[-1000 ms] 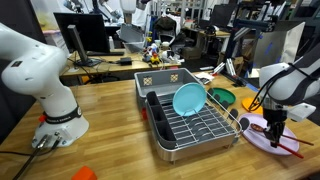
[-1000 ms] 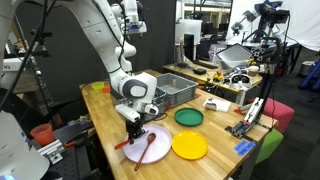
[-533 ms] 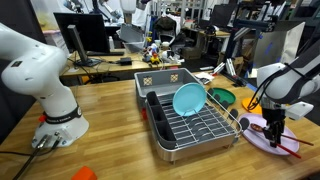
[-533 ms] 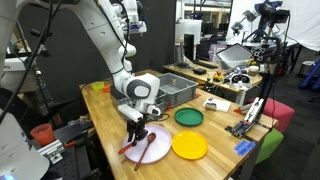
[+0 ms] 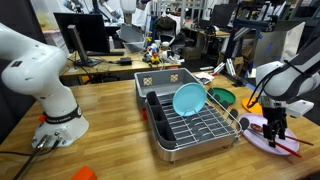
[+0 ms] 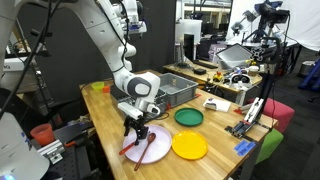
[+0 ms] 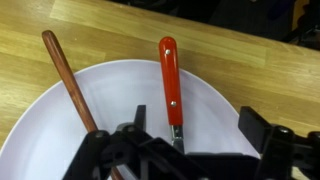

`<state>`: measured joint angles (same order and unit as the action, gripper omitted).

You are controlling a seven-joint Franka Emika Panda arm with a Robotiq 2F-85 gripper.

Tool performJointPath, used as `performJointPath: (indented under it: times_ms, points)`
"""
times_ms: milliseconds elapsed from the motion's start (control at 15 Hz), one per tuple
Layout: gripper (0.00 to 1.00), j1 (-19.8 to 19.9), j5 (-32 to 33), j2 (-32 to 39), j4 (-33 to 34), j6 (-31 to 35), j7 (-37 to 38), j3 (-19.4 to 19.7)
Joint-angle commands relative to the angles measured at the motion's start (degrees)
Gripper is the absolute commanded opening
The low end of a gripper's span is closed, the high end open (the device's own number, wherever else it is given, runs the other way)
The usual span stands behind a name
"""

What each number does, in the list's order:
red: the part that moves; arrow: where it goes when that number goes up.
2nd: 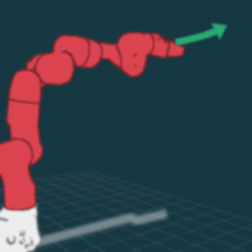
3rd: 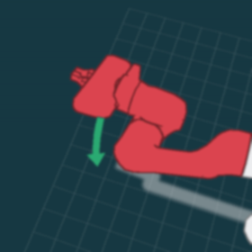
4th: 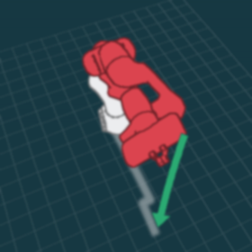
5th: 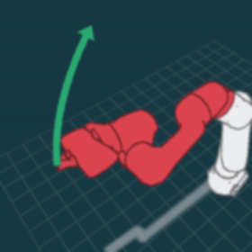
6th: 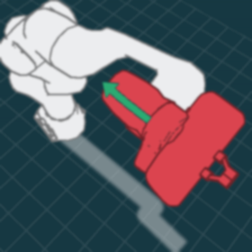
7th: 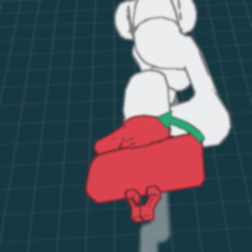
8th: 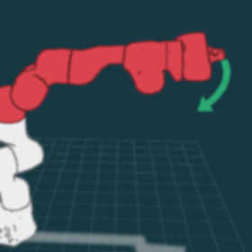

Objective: Remove the butter knife from the yellow plate and put it on the white plate

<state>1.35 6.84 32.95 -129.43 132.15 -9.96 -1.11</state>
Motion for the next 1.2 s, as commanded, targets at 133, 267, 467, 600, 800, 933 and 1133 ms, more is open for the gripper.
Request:
performJointPath:
  times_ms: [133,267,467,600,800,933,1133]
  points:
    - [1.00,0.46,0.91,-6.90,-4.36,7.05,-0.58,0.48]
    - [1.00,0.90,0.91,-9.42,-5.92,11.93,-0.49,1.10]
    - [1.00,0.47,0.48,-8.48,-3.87,9.37,-0.02,1.24]
    - [1.00,0.46,0.48,-8.70,-4.58,10.02,-0.02,1.25]
    - [1.00,0.44,0.48,-8.65,-4.69,10.32,-0.02,1.25]
    - [1.00,0.44,0.48,-8.65,-4.69,10.36,-0.02,1.25]
    - [1.00,0.44,0.48,-8.65,-4.69,10.39,-0.02,1.25]
